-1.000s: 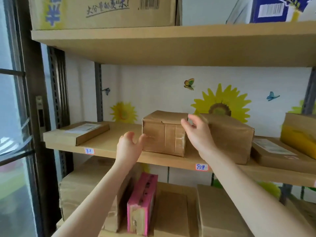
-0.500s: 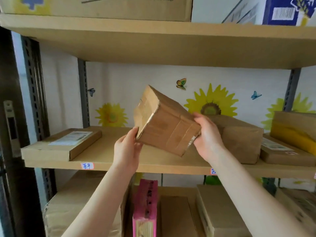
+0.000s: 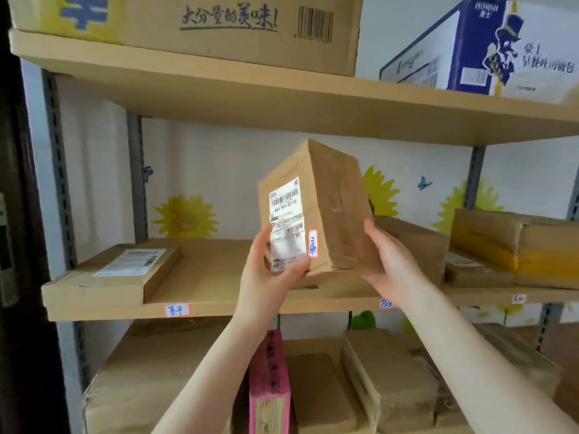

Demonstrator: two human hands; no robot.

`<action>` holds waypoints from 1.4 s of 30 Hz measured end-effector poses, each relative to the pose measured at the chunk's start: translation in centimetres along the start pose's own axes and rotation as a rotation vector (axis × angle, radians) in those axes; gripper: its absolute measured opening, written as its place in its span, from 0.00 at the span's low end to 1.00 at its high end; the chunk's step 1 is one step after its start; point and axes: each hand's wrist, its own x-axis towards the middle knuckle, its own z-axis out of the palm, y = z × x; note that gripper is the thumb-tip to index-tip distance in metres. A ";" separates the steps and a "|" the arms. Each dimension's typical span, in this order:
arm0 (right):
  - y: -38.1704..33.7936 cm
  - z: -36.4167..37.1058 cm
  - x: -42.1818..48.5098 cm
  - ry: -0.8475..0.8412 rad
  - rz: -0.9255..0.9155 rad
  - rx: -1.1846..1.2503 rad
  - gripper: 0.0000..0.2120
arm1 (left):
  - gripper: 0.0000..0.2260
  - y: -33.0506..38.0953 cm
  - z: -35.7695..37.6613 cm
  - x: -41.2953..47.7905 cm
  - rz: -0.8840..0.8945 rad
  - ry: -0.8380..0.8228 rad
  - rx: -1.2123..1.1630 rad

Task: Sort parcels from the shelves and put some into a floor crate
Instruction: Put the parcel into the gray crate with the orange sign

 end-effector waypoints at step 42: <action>-1.6 -7.5 4.1 0.341 -0.616 -0.595 0.12 | 0.13 -4.1 9.9 -0.6 0.737 0.173 0.336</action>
